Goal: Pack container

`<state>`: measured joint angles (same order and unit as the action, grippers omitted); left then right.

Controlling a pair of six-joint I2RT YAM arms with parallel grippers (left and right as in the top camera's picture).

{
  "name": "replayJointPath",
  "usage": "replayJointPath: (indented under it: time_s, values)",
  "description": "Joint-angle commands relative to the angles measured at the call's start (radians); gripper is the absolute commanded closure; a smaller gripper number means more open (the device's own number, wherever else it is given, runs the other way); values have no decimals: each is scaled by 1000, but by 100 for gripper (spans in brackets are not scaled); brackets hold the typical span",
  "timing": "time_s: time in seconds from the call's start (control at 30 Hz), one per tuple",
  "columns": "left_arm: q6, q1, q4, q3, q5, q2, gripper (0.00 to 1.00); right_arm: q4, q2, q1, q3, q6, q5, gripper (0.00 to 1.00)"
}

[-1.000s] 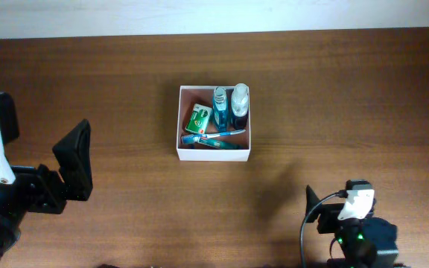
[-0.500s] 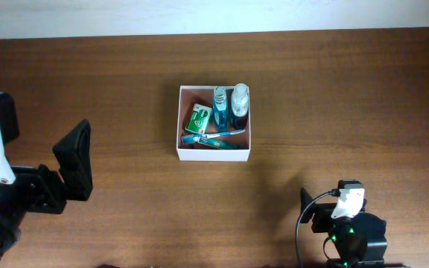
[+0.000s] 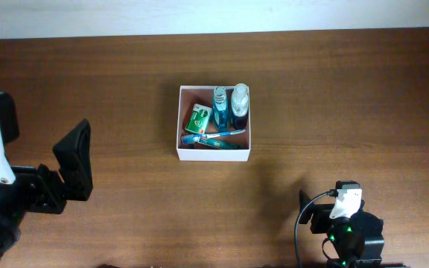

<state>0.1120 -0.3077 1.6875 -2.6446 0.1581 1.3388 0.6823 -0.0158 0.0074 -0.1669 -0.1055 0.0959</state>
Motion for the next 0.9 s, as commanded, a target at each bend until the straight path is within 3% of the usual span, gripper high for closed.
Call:
replayJointPath:
  time_s: [0.0,0.23,0.43,0.53,0.73,0.87]
  values:
    - [-16,3,0,-6,7,8,1,-2,13,-8,6,-8,2,1]
    - [-16,74,0,110,7,-53,1,-2,13,-8,6,-8,2,1]
    - [-16,275,-67,490,23,-290,1,-2,13,-8,6,-8,2,1]
    - [-16,304,-216,736,23,-438,1,-2,13,-8,6,-8,2,1]
    - [-17,305,-682,1321,22,-751,1,-2,13,-8,6,-8,2,1]
    - [-17,311,-865,1682,-37,-929,0,-2,13,-8,6,-8,2,1]
